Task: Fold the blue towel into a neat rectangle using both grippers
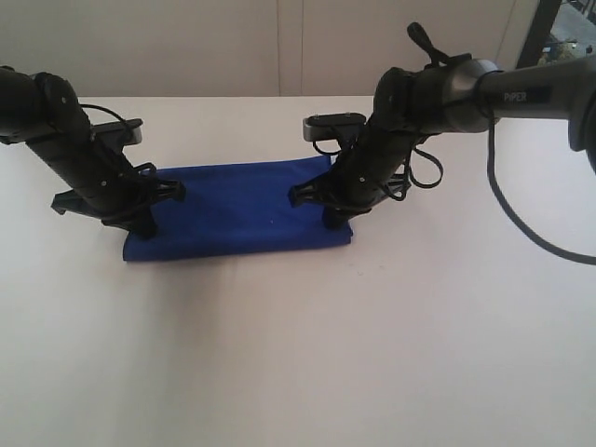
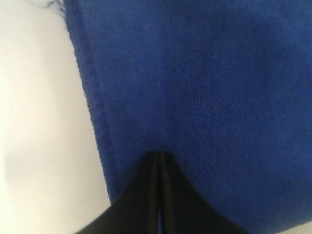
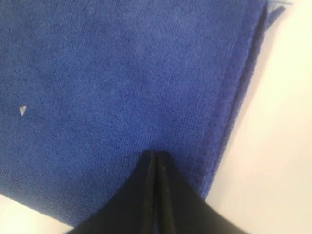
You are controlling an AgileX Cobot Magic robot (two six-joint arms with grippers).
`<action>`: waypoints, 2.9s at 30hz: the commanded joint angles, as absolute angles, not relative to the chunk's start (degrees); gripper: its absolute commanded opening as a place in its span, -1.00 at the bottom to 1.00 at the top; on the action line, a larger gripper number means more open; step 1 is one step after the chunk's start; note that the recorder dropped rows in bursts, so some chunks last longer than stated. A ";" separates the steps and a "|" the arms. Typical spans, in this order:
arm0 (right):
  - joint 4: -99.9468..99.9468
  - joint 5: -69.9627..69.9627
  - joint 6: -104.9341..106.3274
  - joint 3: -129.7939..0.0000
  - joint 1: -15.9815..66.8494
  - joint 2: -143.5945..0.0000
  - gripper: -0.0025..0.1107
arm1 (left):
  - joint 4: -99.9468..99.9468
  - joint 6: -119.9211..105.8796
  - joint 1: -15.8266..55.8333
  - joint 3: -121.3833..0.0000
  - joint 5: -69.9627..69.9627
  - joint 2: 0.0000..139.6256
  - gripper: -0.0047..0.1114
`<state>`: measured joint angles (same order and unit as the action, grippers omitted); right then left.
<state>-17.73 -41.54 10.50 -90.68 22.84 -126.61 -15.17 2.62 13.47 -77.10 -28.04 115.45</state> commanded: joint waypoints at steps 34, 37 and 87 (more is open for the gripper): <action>-6.40 -60.81 0.00 -90.53 22.77 -126.90 -0.96 | -15.82 2.62 16.29 -75.32 -36.47 115.56 -0.92; -6.40 -60.27 0.00 -90.53 22.77 -126.90 -0.96 | -15.91 2.62 16.29 -75.32 -35.46 115.56 -0.92; -13.49 -56.28 3.60 -90.51 13.95 -114.02 -0.96 | -12.29 1.06 0.56 -76.71 -46.48 97.57 -0.92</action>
